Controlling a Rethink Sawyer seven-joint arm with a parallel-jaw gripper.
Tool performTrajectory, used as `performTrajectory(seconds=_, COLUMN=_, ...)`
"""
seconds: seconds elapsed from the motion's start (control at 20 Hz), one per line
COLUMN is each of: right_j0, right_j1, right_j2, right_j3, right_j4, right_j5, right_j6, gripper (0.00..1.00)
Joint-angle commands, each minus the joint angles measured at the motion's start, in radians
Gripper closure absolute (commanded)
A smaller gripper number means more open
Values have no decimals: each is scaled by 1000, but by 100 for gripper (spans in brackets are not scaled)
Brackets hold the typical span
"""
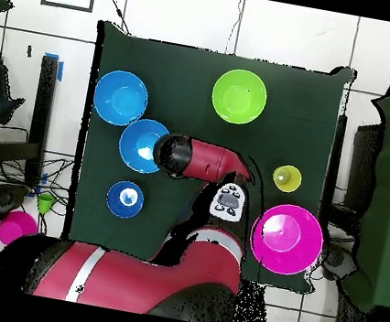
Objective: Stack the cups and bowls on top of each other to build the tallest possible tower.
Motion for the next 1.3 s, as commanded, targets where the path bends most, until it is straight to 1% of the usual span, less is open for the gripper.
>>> performTrajectory(seconds=0.05, right_j0=18, right_j1=9, right_j2=100, right_j3=-54, right_j4=-33, right_j5=46, right_j6=3, gripper=0)
performTrajectory(seconds=0.75, right_j0=22, right_j1=-62, right_j2=97, right_j3=-15, right_j4=-34, right_j5=82, right_j6=-7, gripper=0)
performTrajectory(seconds=0.9, right_j0=25, right_j1=-94, right_j2=89, right_j3=3, right_j4=-42, right_j5=78, right_j6=-10, gripper=0)
performTrajectory(seconds=1.1, right_j0=17, right_j1=-138, right_j2=100, right_j3=39, right_j4=-49, right_j5=66, right_j6=-25, gripper=0)
performTrajectory(seconds=1.3, right_j0=18, right_j1=-177, right_j2=100, right_j3=65, right_j4=-49, right_j5=89, right_j6=-31, gripper=0)
